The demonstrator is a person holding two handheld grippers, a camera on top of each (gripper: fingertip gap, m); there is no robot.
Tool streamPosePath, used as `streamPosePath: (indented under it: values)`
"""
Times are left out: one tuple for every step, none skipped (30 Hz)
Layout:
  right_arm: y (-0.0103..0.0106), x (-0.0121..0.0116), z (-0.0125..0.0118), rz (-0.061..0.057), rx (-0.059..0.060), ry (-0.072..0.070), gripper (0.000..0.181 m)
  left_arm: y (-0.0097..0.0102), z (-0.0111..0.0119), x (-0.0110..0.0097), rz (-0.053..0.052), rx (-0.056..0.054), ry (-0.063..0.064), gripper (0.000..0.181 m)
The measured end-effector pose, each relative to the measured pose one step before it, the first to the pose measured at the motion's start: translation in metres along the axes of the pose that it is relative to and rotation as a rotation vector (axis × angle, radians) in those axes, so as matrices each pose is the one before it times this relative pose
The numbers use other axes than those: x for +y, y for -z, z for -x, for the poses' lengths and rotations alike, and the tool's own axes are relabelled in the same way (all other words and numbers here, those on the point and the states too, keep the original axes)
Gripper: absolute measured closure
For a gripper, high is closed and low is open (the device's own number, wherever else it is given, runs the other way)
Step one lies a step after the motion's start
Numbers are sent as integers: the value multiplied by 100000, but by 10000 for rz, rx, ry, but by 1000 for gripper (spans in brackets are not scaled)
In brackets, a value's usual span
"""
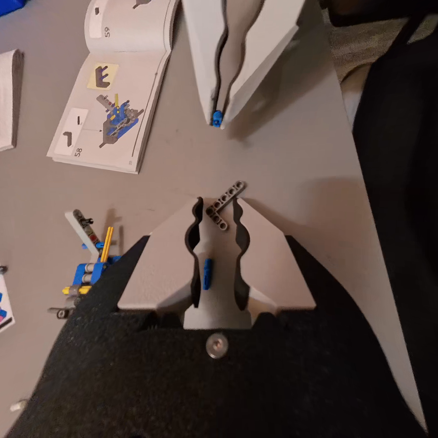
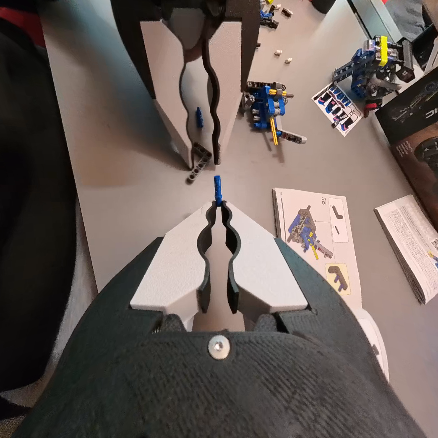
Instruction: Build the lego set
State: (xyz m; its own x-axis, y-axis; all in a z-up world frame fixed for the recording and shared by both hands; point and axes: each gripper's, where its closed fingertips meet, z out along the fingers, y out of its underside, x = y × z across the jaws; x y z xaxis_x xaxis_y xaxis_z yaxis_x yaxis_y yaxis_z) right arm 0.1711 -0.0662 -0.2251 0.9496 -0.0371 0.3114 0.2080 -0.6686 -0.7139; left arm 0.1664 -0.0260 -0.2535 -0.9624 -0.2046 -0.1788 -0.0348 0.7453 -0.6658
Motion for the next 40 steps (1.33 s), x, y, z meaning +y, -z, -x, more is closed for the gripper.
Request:
streamPosePath:
  values:
    - [44, 159, -99, 2, 18, -55, 179, -141, 357, 35, 68, -222, 384, 163]
    - [20, 129, -159, -15, 40, -74, 179, -131, 451, 40, 48, -287, 523, 166]
    - [-9, 68, -157, -37, 41, -69, 179, -123, 354, 0, 15, -242, 653, 168]
    - [-43, 16, -104, -59, 25, -54, 179, -102, 240, -15, -5, -186, 689, 168]
    - [-70, -18, -38, -77, 6, -33, 179, -76, 142, -18, -34, -157, 571, 168]
    - [-107, -20, -9, -70, -9, -32, 179, -46, 74, -22, -67, -135, 382, 168]
    - [-122, -1, -4, -57, 0, -32, 179, -13, 33, -10, -79, -120, 225, 168]
    - [-123, -15, -67, -57, 38, -22, 179, 10, -27, 1, -66, -84, 97, 167]
    - [-71, -43, -122, -65, 82, 2, 179, 61, -85, 11, -38, -25, -17, 166]
    - [-26, -118, -207, -96, 139, 21, 179, 161, -79, 14, -29, -4, -92, 162]
    - [26, -225, -260, -149, 171, 4, 179, 313, 48, -154, -114, -48, -152, 158]
    - [28, -311, -251, -203, 162, -45, 179, 480, 116, -409, -274, -81, -238, 156]
    - [-21, -289, -156, -214, 114, -57, 179, 575, 88, -610, -391, -52, -301, 155]
    - [-65, -197, -122, -165, 110, -57, 179, 579, -18, -707, -437, 36, -305, 156]
    - [-134, -119, -69, -95, 88, -58, 179, 493, -173, -768, -453, 156, -280, 158]
    - [-198, -116, 112, -56, -11, -45, 179, 349, -265, -752, -435, 214, -195, 160]
    - [-253, -195, 309, -53, -106, 5, 179, 223, -182, -705, -392, 171, -46, 162]
    - [-254, -324, 185, -83, 9, 50, 179, 87, -178, -630, -354, 171, 65, 164]
    - [-201, -422, 109, -123, 73, 86, 179, -15, -231, -492, -287, 222, 116, 164]
    - [-155, -436, 192, -126, 0, 73, 179, -80, -175, -276, -177, 185, 137, 164]
    - [-101, -365, 173, -91, -24, 46, 179, -71, 10, -133, -107, 56, 97, 165]
    - [-74, -222, 89, -36, 11, 58, 179, -36, 46, -96, -100, 1, 20, 166]
    - [-37, -177, 7, -39, 51, 79, 179, -24, -48, -46, -76, 55, -1, 167]
    - [-11, -190, -14, -68, 50, 54, 179, -16, -81, 48, -2, 72, 17, 167]
    - [-28, -139, 28, -52, -7, 6, 179, 22, 43, 59, 14, -23, -2, 167]
    - [-39, -85, 20, -36, -5, -10, 179, 62, 118, -16, -39, -90, -25, 169]
    - [-50, -84, 9, -53, 10, 15, 179, 81, 56, -56, -65, -39, -1, 173]
    - [-83, -81, 39, -52, -3, 14, 179, 72, 7, -55, -62, -2, 37, 177]
    - [-72, -33, 13, -24, 5, -3, 179, 63, -4, -7, -34, 7, 34, 179]
    - [-74, 37, 50, 30, -14, 14, 179, 51, -10, 99, 30, 4, 16, 179]
    - [-77, 86, 90, 53, -40, 39, 179, 18, -11, 162, 71, 12, -3, 179]
    - [-76, 59, 65, 22, -29, 33, 179, 20, -28, 140, 51, 26, -26, 180]
    - [-57, 27, 63, -15, -33, 15, 179, 37, 9, 126, 29, 17, -40, 180]
    - [-52, 87, 103, -11, -107, -27, 179, 41, 14, 178, 58, 55, 23, 180]
    - [-71, 397, 230, 171, -259, -80, 178, 84, 119, 307, 137, 61, 132, 180]
    - [-113, 700, 217, 342, -322, -111, 175, 137, 485, 451, 200, -90, 173, 180]
    - [-227, 765, -48, 369, -186, -155, 169, 172, 640, 493, 190, -121, 169, 180]
    - [-284, 695, -177, 354, -129, -113, 163, 142, 374, 392, 132, 102, 201, 180]
    - [-309, 559, -74, 331, -185, -21, 161, 101, 156, 194, 44, 240, 235, 180]
    - [-292, 336, -160, 247, -101, 48, 159, 56, 62, 61, 4, 258, 205, 180]
